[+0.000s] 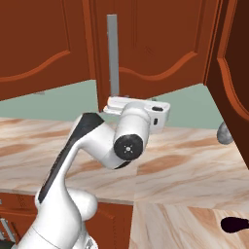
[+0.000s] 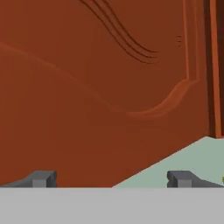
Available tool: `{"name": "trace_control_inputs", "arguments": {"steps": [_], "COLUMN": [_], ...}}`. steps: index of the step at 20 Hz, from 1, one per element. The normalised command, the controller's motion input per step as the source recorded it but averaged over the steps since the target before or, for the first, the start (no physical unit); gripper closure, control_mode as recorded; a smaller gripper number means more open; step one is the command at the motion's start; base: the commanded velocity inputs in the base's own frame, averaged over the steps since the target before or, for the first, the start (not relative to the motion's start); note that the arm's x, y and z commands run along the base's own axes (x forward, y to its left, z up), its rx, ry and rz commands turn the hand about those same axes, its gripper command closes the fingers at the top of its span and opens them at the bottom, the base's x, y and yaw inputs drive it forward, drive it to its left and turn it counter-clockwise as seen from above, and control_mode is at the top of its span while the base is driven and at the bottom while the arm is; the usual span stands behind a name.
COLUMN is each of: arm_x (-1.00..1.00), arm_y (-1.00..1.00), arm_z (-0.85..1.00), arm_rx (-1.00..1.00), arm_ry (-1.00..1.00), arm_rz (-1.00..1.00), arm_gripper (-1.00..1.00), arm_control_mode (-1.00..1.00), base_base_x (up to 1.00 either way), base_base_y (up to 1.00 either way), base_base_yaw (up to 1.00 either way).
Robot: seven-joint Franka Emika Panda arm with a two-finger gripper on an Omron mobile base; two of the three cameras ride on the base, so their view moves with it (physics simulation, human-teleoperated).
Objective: Close all open cabinet doors.
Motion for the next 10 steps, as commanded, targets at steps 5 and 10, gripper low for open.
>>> {"name": "trace_control_inputs", "arguments": {"steps": [5, 10], "arm_x": [0.62, 0.56], "arm_y": [-0.03, 0.1], "arm_z": [0.01, -0.03], "arm_rx": [0.0, -0.03], "arm_ry": [0.0, -0.14], "arm_rz": [0.14, 0.04], "arm_gripper": [-1.0, -1.0], "arm_control_mode": [-1.0, -1.0], "base_base_x": [0.0, 0.0], "base_base_y": [0.0, 0.0], "base_base_yaw": [0.0, 0.0]}}
